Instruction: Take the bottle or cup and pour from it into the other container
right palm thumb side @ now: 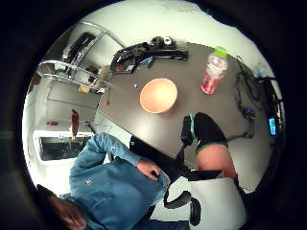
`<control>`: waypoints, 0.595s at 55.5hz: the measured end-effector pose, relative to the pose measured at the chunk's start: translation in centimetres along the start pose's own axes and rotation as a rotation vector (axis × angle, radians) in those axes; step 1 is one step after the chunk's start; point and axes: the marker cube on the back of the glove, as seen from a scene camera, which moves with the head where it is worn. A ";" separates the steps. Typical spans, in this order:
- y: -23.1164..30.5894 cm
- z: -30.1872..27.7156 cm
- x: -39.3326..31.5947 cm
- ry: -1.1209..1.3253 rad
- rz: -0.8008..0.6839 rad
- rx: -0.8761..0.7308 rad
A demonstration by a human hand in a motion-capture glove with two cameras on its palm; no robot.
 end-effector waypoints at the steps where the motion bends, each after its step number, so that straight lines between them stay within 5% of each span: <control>1: 0.2 0.0 0.4 -0.003 0.004 -0.004; 33: 0.4 4.6 11.6 -0.138 0.102 0.111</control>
